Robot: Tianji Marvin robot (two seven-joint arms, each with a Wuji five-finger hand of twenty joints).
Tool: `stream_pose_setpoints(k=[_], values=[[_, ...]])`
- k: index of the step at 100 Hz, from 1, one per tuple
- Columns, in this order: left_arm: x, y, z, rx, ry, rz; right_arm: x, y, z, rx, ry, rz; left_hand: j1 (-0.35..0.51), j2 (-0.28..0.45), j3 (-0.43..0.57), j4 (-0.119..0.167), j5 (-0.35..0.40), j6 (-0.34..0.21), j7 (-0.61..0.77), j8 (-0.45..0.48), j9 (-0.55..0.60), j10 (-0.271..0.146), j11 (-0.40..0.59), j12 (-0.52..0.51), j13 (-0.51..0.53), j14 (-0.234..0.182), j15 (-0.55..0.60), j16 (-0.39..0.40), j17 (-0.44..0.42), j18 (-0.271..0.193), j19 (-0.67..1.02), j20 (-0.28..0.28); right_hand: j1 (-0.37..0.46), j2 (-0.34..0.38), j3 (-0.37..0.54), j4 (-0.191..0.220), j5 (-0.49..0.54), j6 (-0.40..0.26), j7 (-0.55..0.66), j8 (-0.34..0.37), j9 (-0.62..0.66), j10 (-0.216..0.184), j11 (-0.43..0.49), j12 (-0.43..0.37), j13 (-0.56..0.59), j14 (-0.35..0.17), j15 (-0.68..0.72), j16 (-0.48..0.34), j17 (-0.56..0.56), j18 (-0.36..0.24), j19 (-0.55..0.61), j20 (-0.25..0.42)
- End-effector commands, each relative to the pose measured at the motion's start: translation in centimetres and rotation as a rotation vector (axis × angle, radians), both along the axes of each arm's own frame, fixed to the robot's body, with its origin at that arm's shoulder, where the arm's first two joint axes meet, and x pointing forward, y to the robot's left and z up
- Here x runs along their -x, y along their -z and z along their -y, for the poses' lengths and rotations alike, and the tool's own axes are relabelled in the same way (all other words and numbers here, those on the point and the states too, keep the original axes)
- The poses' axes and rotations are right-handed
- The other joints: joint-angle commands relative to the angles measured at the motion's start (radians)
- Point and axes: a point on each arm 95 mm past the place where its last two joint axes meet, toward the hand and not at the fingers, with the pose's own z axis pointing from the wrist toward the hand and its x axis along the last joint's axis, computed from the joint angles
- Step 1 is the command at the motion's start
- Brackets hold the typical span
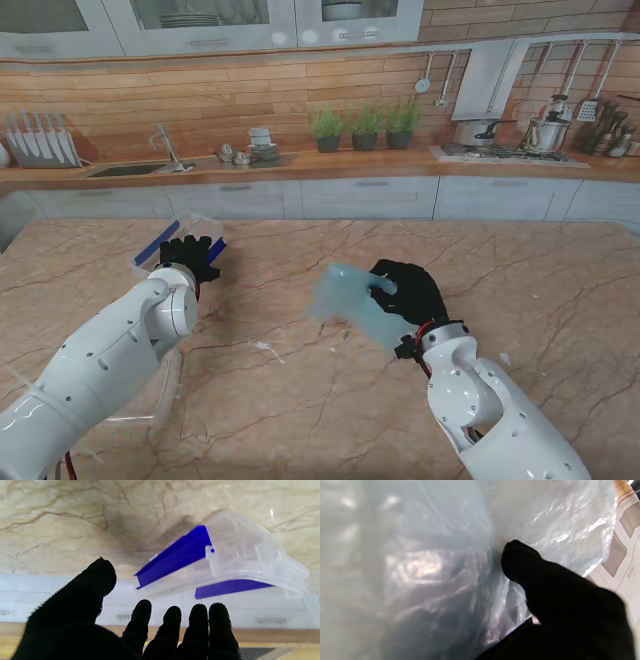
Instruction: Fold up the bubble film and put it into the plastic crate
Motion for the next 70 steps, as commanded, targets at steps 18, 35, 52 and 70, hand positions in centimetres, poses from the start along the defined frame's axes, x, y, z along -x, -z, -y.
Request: stream_pose_setpoints(k=[18,35,52,70], values=[[0.0,1.3,0.4,0.003,-0.021,-0.030,0.2,-0.1,-0.5,-0.018,-0.012,-0.003,0.096,0.002,0.106,0.047,-0.008,0.023,0.047,-0.015,0.035,0.022,0.066,0.010,0.099,0.026,0.087,0.035,0.060,0.074,0.130,0.070,0.037,0.032,0.016,-0.011,-0.011,-0.034,0.036,0.011,-0.002,0.020,0.033,0.012,0.006,0.014,0.049,0.013,-0.029,-0.042,0.019,0.006],[-0.2,1.5,0.1,0.003,-0.056,-0.055,0.2,-0.1,-0.5,-0.021,-0.015,-0.004,0.140,0.009,0.171,0.047,0.013,0.024,0.085,-0.002,0.068,0.015,0.087,0.036,0.133,0.027,0.123,0.081,0.083,0.096,0.211,0.114,0.036,0.033,0.014,-0.010,-0.012,-0.035,0.036,0.012,-0.003,0.019,0.034,0.012,0.007,0.013,0.051,0.013,-0.029,-0.042,0.019,0.006],[-0.6,1.7,-0.2,0.013,-0.079,-0.071,0.2,-0.1,-0.6,-0.025,-0.014,-0.008,0.168,0.019,0.209,0.046,0.069,0.022,0.133,0.024,0.176,0.011,0.136,0.074,0.205,0.037,0.184,0.128,0.125,0.115,0.302,0.163,0.036,0.034,0.012,-0.009,-0.013,-0.035,0.035,0.013,-0.002,0.020,0.035,0.012,0.008,0.013,0.052,0.014,-0.030,-0.042,0.020,0.006],[-0.8,1.8,-0.2,0.014,-0.076,-0.068,0.2,-0.2,-0.6,-0.028,-0.010,-0.006,0.227,0.022,0.271,0.036,0.219,0.006,0.254,0.096,0.390,-0.005,0.247,0.196,0.354,0.057,0.301,0.214,0.215,0.155,0.438,0.246,0.036,0.035,0.011,-0.009,-0.013,-0.035,0.035,0.014,-0.003,0.020,0.036,0.011,0.006,0.014,0.053,0.013,-0.030,-0.043,0.021,0.006]])
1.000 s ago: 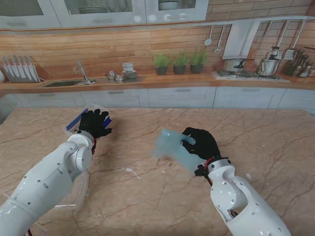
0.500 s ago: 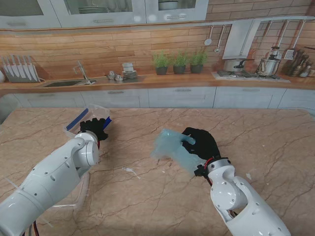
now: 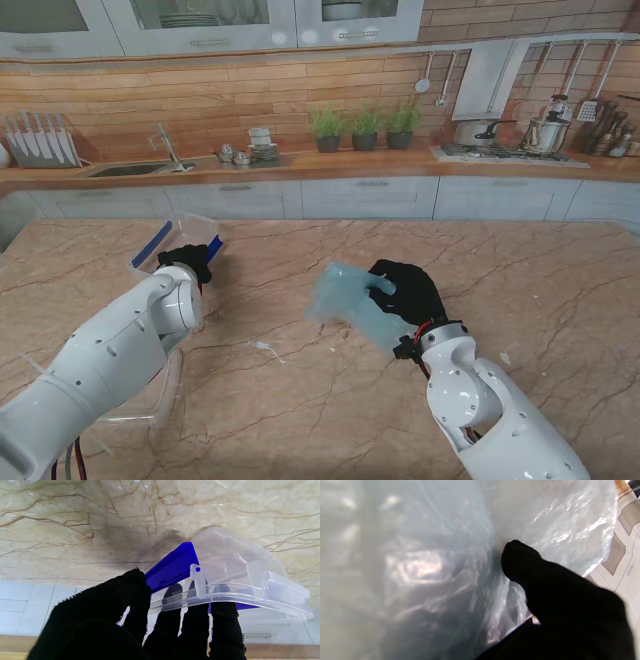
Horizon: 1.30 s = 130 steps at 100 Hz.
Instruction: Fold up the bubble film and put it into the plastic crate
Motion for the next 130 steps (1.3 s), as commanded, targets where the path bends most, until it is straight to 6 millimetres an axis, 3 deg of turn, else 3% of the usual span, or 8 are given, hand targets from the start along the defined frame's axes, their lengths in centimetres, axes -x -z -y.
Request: stream_pose_setpoints(k=[1,7,19,30,48,76,130], values=[[0.3,0.7,0.2,-0.003,0.008,-0.014,0.2,-0.2,-0.4,-0.010,-0.004,0.005,0.062,0.015,0.041,0.019,0.047,0.023,0.068,0.038,0.089,-0.027,0.057,0.081,0.053,0.029,0.048,0.043,0.028,0.038,0.068,0.051,0.036,0.035,0.011,-0.009,-0.012,-0.035,0.035,0.013,-0.003,0.020,0.034,0.011,0.007,0.014,0.051,0.013,-0.030,-0.042,0.020,0.006],[0.2,0.6,0.1,-0.010,0.019,-0.015,0.2,-0.2,-0.3,-0.011,-0.003,0.007,0.125,-0.048,0.043,-0.030,0.087,0.004,0.134,0.077,0.187,-0.040,0.031,0.206,0.104,0.032,0.097,0.080,0.065,0.043,0.116,0.082,0.036,0.036,0.010,-0.009,-0.013,-0.037,0.035,0.014,-0.002,0.020,0.035,0.011,0.006,0.013,0.051,0.012,-0.030,-0.042,0.021,0.006],[0.3,0.6,0.1,-0.026,0.039,-0.014,0.3,-0.3,-0.3,-0.015,0.001,0.011,0.221,-0.098,0.049,-0.063,0.140,-0.047,0.281,0.137,0.321,-0.071,-0.009,0.327,0.209,0.060,0.130,0.210,0.130,0.054,0.198,0.130,0.036,0.037,0.010,-0.008,-0.013,-0.036,0.035,0.014,-0.003,0.020,0.035,0.011,0.006,0.014,0.052,0.012,-0.030,-0.042,0.021,0.006],[0.3,0.5,0.1,-0.035,0.060,-0.011,0.4,-0.4,-0.2,-0.018,0.006,0.018,0.252,-0.096,0.067,-0.066,0.165,-0.066,0.382,0.197,0.341,-0.081,0.004,0.353,0.238,0.075,0.140,0.256,0.154,0.054,0.236,0.155,0.036,0.038,0.009,-0.008,-0.013,-0.036,0.035,0.014,-0.003,0.020,0.035,0.010,0.006,0.013,0.052,0.012,-0.030,-0.042,0.021,0.007],[0.6,0.0,0.5,-0.043,0.111,-0.004,0.7,-0.5,0.2,-0.023,0.021,0.034,0.279,-0.072,0.096,-0.064,0.187,-0.070,0.432,0.253,0.333,-0.086,0.055,0.355,0.258,0.081,0.140,0.298,0.164,0.056,0.249,0.178,0.036,0.037,0.008,-0.007,-0.014,-0.037,0.035,0.014,-0.003,0.019,0.036,0.010,0.005,0.015,0.053,0.012,-0.031,-0.041,0.021,0.006],[1.2,-1.1,1.9,-0.031,0.311,-0.003,1.1,-0.8,0.8,-0.032,0.043,0.059,0.281,-0.078,0.123,-0.078,0.181,-0.092,0.452,0.315,0.321,-0.110,0.104,0.366,0.272,0.054,0.127,0.336,0.169,0.048,0.236,0.113,0.037,0.038,0.006,-0.007,-0.014,-0.036,0.035,0.014,-0.004,0.020,0.036,0.009,0.004,0.016,0.054,0.012,-0.033,-0.042,0.022,0.007],[3.3,-1.5,8.9,0.111,0.658,0.068,2.6,-1.5,2.8,-0.045,0.118,0.145,0.279,-0.078,0.110,-0.079,0.180,-0.114,0.464,0.332,0.330,-0.127,0.108,0.377,0.288,0.036,0.125,0.364,0.191,0.020,0.242,0.106,0.037,0.039,0.004,-0.006,-0.015,-0.034,0.034,0.014,-0.005,0.022,0.037,0.010,0.003,0.016,0.055,0.012,-0.036,-0.041,0.023,0.007]])
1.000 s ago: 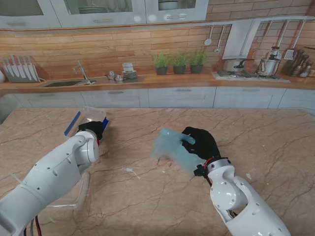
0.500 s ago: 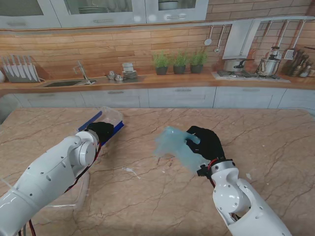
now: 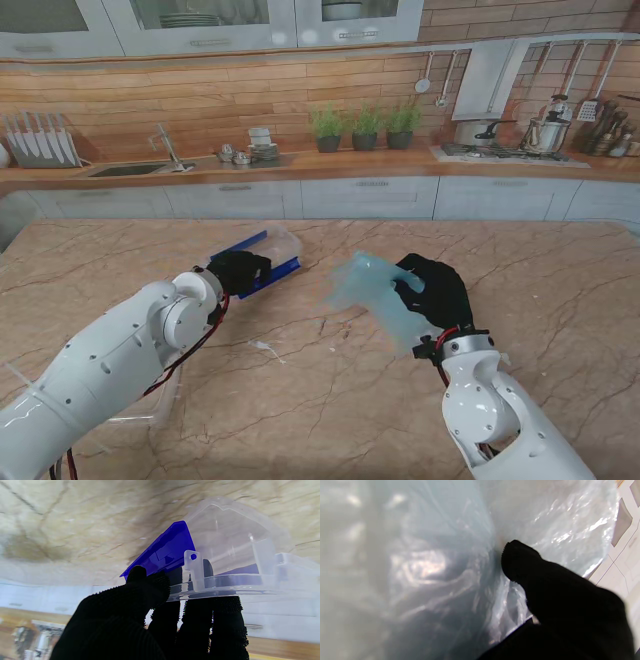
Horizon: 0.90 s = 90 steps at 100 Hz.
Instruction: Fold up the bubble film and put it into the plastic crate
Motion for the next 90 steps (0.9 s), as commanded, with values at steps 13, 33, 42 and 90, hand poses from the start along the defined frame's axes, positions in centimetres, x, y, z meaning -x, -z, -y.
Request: stream_pose_setpoints(k=[13,33,42,90], values=[[1.7,0.3,4.1,0.072,0.138,-0.004,0.9,-0.4,0.4,-0.012,0.017,0.043,0.082,-0.010,0.050,-0.005,0.009,-0.021,0.039,0.018,0.028,-0.079,0.069,0.021,0.019,-0.009,-0.002,0.026,0.007,-0.013,0.040,-0.001,0.037,0.039,0.003,-0.006,-0.009,-0.030,0.033,0.013,-0.005,0.020,0.032,0.010,0.003,0.016,0.045,0.013,-0.035,-0.041,0.020,0.007],[2.8,1.3,5.9,0.112,0.271,-0.014,1.7,-0.7,0.9,-0.018,0.037,0.081,0.080,-0.010,0.043,-0.007,0.004,-0.035,0.042,0.021,0.028,-0.093,0.068,0.020,0.022,-0.026,-0.008,0.025,0.014,-0.026,0.032,0.001,0.038,0.039,0.003,-0.006,-0.010,-0.031,0.033,0.014,-0.005,0.021,0.031,0.010,0.003,0.016,0.045,0.013,-0.035,-0.041,0.020,0.007],[3.1,1.8,6.3,0.124,0.323,-0.014,1.9,-0.8,1.1,-0.018,0.044,0.093,0.078,-0.010,0.041,-0.009,0.003,-0.041,0.046,0.022,0.029,-0.100,0.069,0.020,0.024,-0.030,-0.010,0.025,0.017,-0.031,0.029,0.002,0.037,0.040,0.002,-0.006,-0.010,-0.032,0.033,0.014,-0.005,0.019,0.032,0.010,0.003,0.016,0.045,0.013,-0.035,-0.041,0.020,0.007],[4.2,3.2,7.0,0.081,0.459,0.012,2.4,-1.0,1.5,-0.021,0.068,0.121,0.076,-0.011,0.039,-0.017,-0.003,-0.052,0.052,0.022,0.025,-0.111,0.064,0.014,0.027,-0.046,-0.025,0.023,0.022,-0.042,0.011,0.005,0.037,0.041,-0.001,-0.004,-0.011,-0.031,0.032,0.015,-0.005,0.020,0.031,0.010,0.001,0.016,0.046,0.013,-0.036,-0.043,0.018,0.007]])
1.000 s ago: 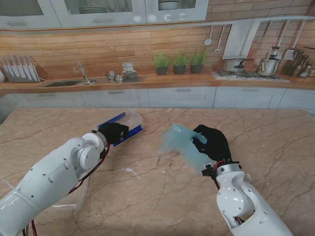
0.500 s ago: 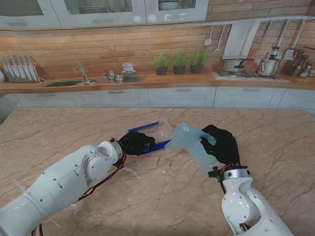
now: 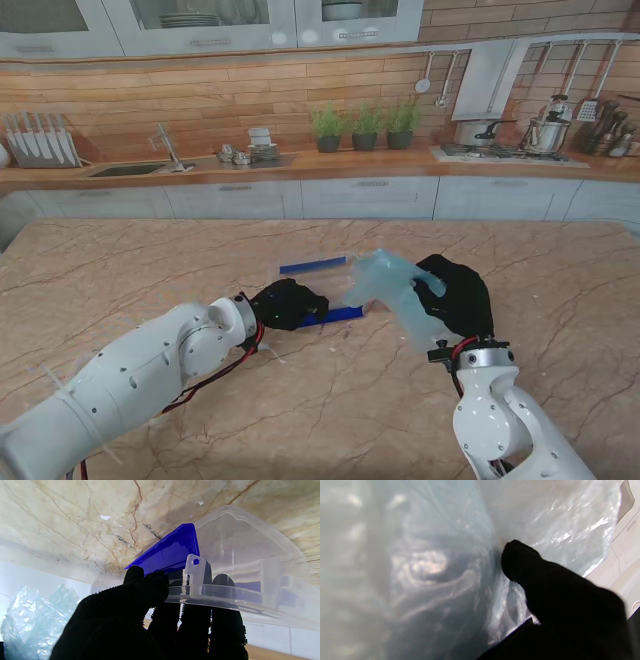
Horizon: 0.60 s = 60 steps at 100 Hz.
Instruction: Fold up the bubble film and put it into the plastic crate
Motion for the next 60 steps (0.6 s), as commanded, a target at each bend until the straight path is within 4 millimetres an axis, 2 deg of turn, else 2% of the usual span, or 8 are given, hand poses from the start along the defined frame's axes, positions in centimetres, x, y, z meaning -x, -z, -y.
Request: stream_pose_setpoints(k=[1,60], values=[[0.16,0.48,0.14,-0.014,0.024,0.006,0.30,-0.23,-0.24,-0.013,-0.003,0.018,0.076,-0.011,0.052,-0.011,-0.004,-0.010,0.029,0.011,0.025,-0.115,0.059,0.013,0.024,-0.020,-0.012,0.022,0.006,-0.020,0.010,0.005,0.038,0.041,-0.001,-0.004,-0.011,-0.031,0.032,0.014,-0.005,0.020,0.031,0.010,0.001,0.016,0.045,0.013,-0.028,-0.043,0.017,0.007],[0.68,0.59,0.33,-0.034,0.108,0.067,0.60,-0.33,-0.13,-0.018,0.008,0.021,0.099,-0.003,0.055,-0.018,-0.004,-0.024,0.047,0.012,0.010,-0.132,0.085,-0.001,0.024,-0.037,-0.031,0.017,0.007,-0.015,-0.028,-0.031,0.037,0.045,-0.005,-0.003,-0.013,-0.031,0.031,0.015,-0.007,0.020,0.032,0.011,0.000,0.016,0.046,0.014,-0.031,-0.044,0.016,0.007]])
